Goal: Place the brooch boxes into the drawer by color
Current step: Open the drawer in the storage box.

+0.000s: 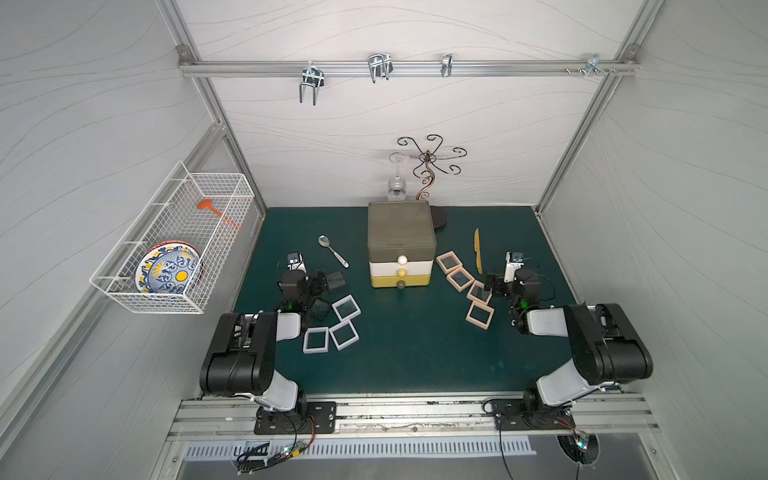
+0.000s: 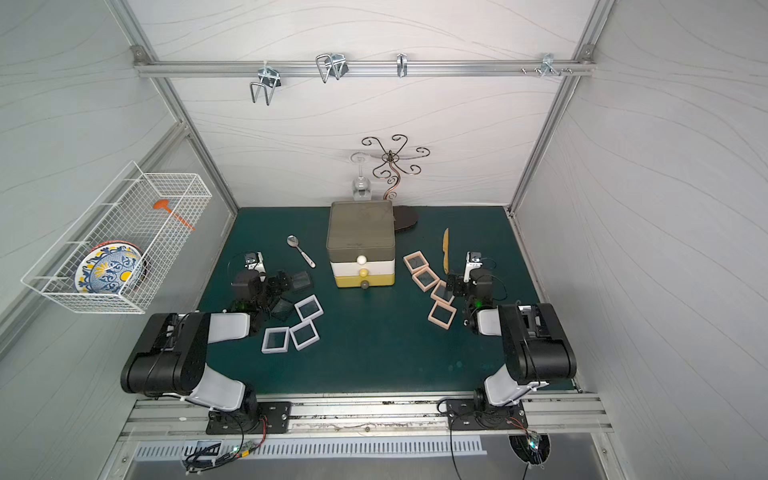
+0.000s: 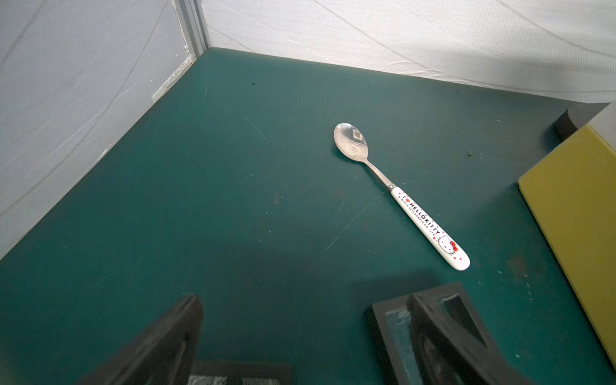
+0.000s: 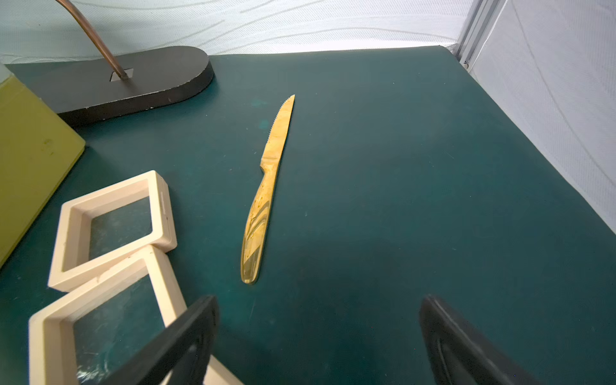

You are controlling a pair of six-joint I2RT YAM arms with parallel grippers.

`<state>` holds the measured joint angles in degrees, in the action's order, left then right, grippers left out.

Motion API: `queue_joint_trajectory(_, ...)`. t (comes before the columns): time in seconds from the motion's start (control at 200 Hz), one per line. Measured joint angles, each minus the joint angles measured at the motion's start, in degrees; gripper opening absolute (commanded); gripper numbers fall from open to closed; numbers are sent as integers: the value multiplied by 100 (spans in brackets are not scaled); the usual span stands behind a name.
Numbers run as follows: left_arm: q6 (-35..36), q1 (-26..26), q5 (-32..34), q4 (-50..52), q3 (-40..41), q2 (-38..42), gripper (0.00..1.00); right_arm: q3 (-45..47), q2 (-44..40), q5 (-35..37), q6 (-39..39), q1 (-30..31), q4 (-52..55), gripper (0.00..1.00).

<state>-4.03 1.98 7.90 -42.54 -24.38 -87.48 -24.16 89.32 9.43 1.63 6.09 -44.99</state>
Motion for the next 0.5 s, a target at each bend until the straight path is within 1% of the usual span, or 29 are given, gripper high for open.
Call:
queue_joint_trajectory(0.295, 149, 0, -367, 0, 0, -48, 100, 0, 0, -76, 2, -52, 0, 99)
queue_joint_trajectory(0.5, 173, 11, -417, 122, -35, -24, 100, 0, -2, -168, 7, -98, -2, 99)
